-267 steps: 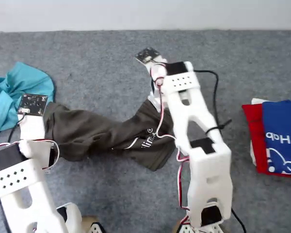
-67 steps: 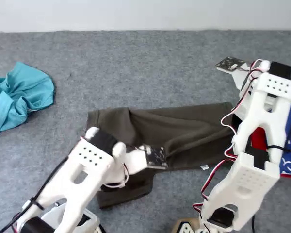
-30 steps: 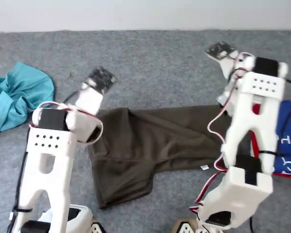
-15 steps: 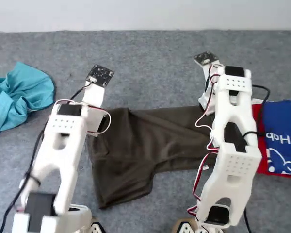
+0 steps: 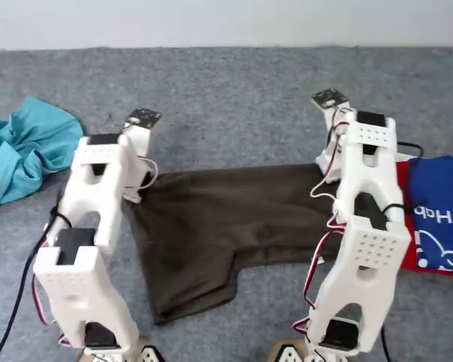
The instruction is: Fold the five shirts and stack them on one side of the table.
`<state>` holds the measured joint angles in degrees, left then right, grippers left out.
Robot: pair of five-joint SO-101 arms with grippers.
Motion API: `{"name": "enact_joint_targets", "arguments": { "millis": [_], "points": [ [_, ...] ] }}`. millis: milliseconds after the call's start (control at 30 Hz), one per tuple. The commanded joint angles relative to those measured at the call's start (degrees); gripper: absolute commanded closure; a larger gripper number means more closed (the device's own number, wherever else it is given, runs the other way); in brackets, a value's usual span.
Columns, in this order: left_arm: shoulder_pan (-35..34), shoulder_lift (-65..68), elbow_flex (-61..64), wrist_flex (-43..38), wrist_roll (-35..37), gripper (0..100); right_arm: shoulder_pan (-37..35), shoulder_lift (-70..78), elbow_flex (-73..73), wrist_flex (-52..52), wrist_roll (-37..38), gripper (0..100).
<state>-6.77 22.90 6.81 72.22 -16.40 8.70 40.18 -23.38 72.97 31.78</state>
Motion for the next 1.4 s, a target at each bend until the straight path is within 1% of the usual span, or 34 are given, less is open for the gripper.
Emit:
{"name": "enact_joint_targets", "arguments": {
  "millis": [0, 100, 233, 400, 533, 667, 767, 833, 933, 1000, 1200, 1300, 1367],
  "points": [
    [-0.8, -2.2, -2.5, 2.5, -1.6, 99, 0.6, -1.0, -0.5, -1.7, -0.4, 99.0],
    [0.5, -7.0, -2.3, 3.6, -1.5, 99, 0.2, -2.3, -0.5, -0.6, -0.4, 99.0],
    [4.1, -14.9, -2.2, 5.8, -1.3, 99, -0.7, -6.8, -0.5, 3.0, -0.5, 99.0],
    [7.3, -24.1, -2.2, 9.0, -1.2, 99, -2.4, -14.0, -0.5, 11.4, -0.5, 99.0],
    [6.5, -28.7, -2.2, 12.1, -1.2, 98, -4.7, -18.3, -0.5, 20.8, -0.7, 99.0],
    [6.4, -29.7, -2.2, 18.5, -1.5, 98, -6.5, -19.9, -0.4, 29.1, -0.9, 99.0],
    [6.5, -30.2, -2.2, 23.1, -1.5, 98, -7.8, -20.7, 1.7, 30.0, -1.0, 99.0],
    [5.7, -30.2, -2.8, 25.7, -1.5, 98, -9.1, -22.5, 4.1, 30.0, -2.3, 99.0],
    [2.5, -30.2, -4.4, 28.2, -1.1, 98, -13.1, -26.7, 10.3, 30.0, -4.2, 99.0],
    [-1.4, -31.3, -5.4, 28.2, -1.1, 98, -17.0, -30.1, 15.5, 29.8, -5.9, 99.0],
    [-13.0, -36.9, -7.8, 28.1, -1.5, 98, -31.6, -37.8, 24.8, 27.9, -12.2, 99.0],
    [-18.8, -38.6, -7.9, 28.1, -1.7, 98, -39.4, -39.3, 28.5, 25.1, -16.2, 99.0],
    [-22.9, -39.2, -7.9, 28.1, -3.5, 98, -44.8, -39.6, 31.6, 22.3, -17.9, 99.0]
  ]
}}
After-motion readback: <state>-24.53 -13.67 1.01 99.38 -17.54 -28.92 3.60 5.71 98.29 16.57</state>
